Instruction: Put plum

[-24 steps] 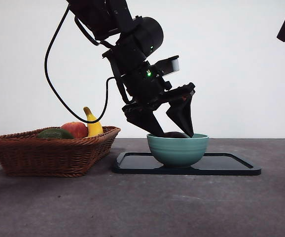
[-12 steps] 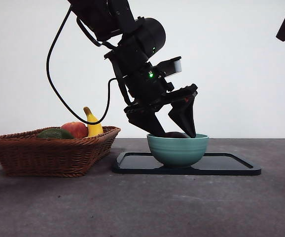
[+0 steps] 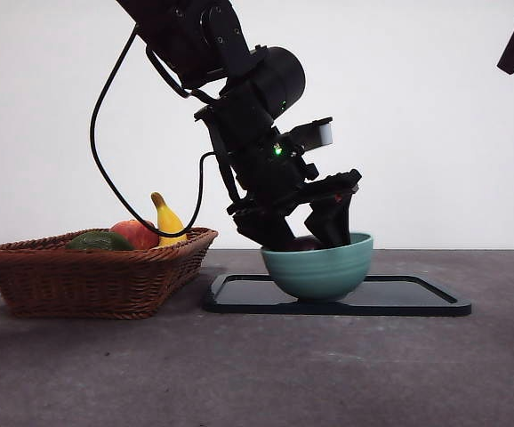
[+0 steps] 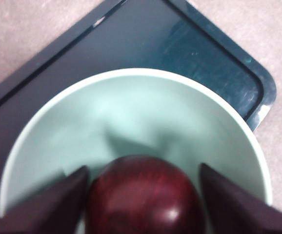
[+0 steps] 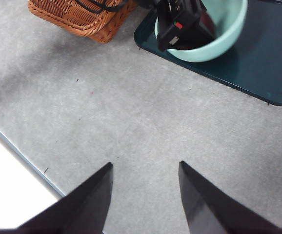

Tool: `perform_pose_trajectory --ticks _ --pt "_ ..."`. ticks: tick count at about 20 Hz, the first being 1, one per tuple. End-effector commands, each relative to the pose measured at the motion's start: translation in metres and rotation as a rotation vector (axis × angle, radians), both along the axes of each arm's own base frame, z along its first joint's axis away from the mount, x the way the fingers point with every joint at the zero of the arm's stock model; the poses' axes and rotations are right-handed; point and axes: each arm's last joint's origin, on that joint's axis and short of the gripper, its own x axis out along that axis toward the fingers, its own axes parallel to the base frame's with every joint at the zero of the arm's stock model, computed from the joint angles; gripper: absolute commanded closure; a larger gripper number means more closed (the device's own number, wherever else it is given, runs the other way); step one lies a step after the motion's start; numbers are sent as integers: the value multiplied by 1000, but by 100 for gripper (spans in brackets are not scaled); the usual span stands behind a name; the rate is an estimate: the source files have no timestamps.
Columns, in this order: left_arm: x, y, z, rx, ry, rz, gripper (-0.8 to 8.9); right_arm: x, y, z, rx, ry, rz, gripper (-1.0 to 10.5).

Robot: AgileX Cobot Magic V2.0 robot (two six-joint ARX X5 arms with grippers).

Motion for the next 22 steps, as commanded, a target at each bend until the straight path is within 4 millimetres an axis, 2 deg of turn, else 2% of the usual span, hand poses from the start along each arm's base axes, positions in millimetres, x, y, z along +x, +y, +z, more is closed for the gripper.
perform_pose_trajectory --ticks 1,3,6,10,13,17,19,22 --pt "2 -8 -4 2 -8 -16 592 1 2 2 12 -8 3 734" --pt "2 -8 -3 1 -9 -17 631 1 2 2 11 -9 4 734" --pt "3 -8 -1 1 -9 -16 638 1 2 3 13 -13 4 734" --pt "7 -11 21 -23 -37 -14 637 1 2 3 12 -13 3 734" --pt "11 -14 55 -51 -70 -13 637 2 1 3 6 -16 -4 734" --pt "15 -10 111 -87 -115 -1 637 2 1 3 6 -16 -3 734" --pt "16 0 144 -118 -155 18 637 2 1 3 6 -16 -3 734" --pt "9 32 193 -172 -224 67 637 2 1 3 6 -16 -3 734"
